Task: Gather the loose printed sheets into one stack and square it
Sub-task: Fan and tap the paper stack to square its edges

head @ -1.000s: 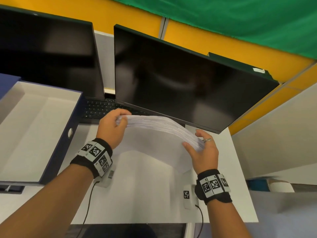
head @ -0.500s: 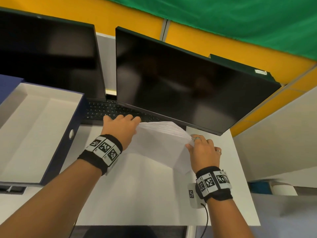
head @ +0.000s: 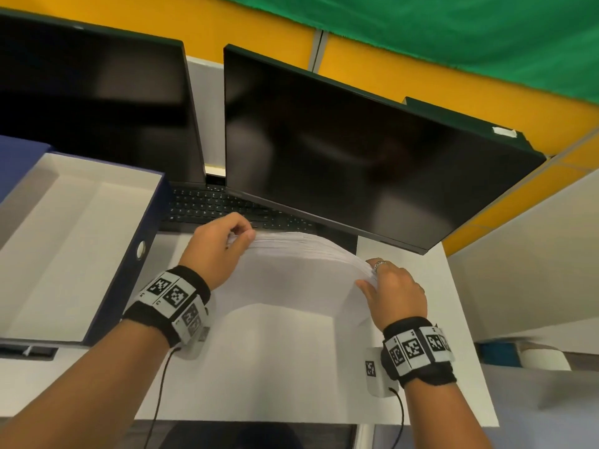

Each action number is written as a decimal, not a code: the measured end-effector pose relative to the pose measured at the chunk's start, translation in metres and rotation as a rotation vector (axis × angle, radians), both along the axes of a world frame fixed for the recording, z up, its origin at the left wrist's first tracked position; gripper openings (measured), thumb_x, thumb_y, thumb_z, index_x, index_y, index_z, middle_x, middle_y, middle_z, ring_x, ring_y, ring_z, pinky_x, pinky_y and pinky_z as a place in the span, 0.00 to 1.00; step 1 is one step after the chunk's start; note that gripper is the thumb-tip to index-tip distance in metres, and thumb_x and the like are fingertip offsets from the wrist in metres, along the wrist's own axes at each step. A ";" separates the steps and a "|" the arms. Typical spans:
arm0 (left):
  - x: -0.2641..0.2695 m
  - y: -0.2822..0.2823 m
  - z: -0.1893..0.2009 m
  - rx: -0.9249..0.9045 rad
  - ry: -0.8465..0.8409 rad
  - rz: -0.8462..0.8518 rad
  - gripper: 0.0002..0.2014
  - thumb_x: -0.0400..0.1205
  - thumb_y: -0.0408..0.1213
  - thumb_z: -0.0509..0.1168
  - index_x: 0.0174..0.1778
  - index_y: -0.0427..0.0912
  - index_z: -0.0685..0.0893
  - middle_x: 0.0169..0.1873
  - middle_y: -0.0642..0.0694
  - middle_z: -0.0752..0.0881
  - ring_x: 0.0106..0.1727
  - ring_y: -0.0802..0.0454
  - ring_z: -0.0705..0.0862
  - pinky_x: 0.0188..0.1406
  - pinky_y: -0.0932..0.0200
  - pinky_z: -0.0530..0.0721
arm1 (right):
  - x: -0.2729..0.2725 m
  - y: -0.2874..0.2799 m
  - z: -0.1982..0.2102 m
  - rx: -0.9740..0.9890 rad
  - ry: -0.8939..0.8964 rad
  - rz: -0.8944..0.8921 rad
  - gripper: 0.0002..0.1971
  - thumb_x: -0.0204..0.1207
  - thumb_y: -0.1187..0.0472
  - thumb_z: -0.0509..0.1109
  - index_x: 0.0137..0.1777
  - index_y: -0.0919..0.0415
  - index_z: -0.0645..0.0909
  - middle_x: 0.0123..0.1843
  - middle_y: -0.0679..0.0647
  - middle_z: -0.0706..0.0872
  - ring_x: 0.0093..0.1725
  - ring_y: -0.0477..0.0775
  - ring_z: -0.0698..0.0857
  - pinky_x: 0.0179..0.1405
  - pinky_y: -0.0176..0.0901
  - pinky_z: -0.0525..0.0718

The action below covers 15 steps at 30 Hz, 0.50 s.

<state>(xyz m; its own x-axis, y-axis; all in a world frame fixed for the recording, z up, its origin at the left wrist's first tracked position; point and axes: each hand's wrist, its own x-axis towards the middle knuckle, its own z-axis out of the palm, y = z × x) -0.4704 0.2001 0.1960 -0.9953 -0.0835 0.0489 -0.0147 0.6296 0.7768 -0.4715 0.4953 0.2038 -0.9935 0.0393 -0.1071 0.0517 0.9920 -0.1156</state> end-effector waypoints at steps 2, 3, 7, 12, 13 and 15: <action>0.002 0.001 -0.004 0.064 0.047 0.039 0.02 0.84 0.40 0.67 0.46 0.47 0.84 0.39 0.55 0.84 0.43 0.59 0.82 0.47 0.60 0.79 | -0.001 -0.002 0.001 0.001 -0.003 -0.007 0.22 0.78 0.45 0.69 0.69 0.51 0.77 0.60 0.52 0.87 0.58 0.56 0.85 0.61 0.57 0.85; 0.002 0.002 -0.005 0.079 0.066 0.045 0.02 0.83 0.38 0.68 0.45 0.47 0.84 0.38 0.54 0.84 0.42 0.58 0.82 0.46 0.61 0.79 | -0.001 -0.002 0.002 0.000 -0.001 -0.011 0.22 0.78 0.45 0.70 0.69 0.51 0.77 0.59 0.52 0.87 0.58 0.56 0.85 0.60 0.57 0.86; 0.000 0.003 -0.010 0.148 0.069 0.081 0.07 0.79 0.29 0.69 0.39 0.44 0.81 0.35 0.48 0.85 0.40 0.50 0.84 0.43 0.58 0.84 | -0.001 -0.003 0.004 -0.012 -0.004 -0.028 0.22 0.77 0.44 0.71 0.68 0.50 0.77 0.58 0.51 0.87 0.56 0.56 0.86 0.58 0.57 0.86; -0.002 0.000 -0.012 0.289 0.021 0.135 0.12 0.74 0.25 0.69 0.41 0.48 0.79 0.39 0.47 0.87 0.42 0.50 0.86 0.46 0.53 0.87 | -0.002 -0.006 0.004 -0.031 -0.002 -0.035 0.22 0.75 0.43 0.72 0.68 0.48 0.76 0.58 0.50 0.87 0.56 0.55 0.85 0.58 0.58 0.86; -0.002 -0.001 -0.012 0.293 0.019 0.122 0.13 0.75 0.25 0.69 0.44 0.50 0.80 0.41 0.49 0.87 0.43 0.52 0.86 0.48 0.51 0.88 | -0.002 -0.007 0.005 -0.035 -0.001 -0.032 0.23 0.75 0.43 0.72 0.68 0.48 0.76 0.58 0.50 0.87 0.55 0.55 0.85 0.58 0.59 0.86; -0.002 -0.002 -0.010 0.216 0.008 0.048 0.13 0.79 0.29 0.67 0.53 0.52 0.81 0.46 0.53 0.87 0.47 0.54 0.85 0.53 0.47 0.88 | -0.001 -0.007 0.006 -0.045 0.008 -0.025 0.23 0.75 0.42 0.73 0.67 0.47 0.76 0.57 0.49 0.87 0.54 0.55 0.86 0.58 0.59 0.87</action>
<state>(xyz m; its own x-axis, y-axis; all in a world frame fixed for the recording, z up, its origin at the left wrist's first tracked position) -0.4726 0.1984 0.1855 -0.9896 -0.1399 0.0328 -0.0336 0.4474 0.8937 -0.4728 0.4885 0.2099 -0.9931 0.0593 -0.1015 0.0752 0.9841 -0.1606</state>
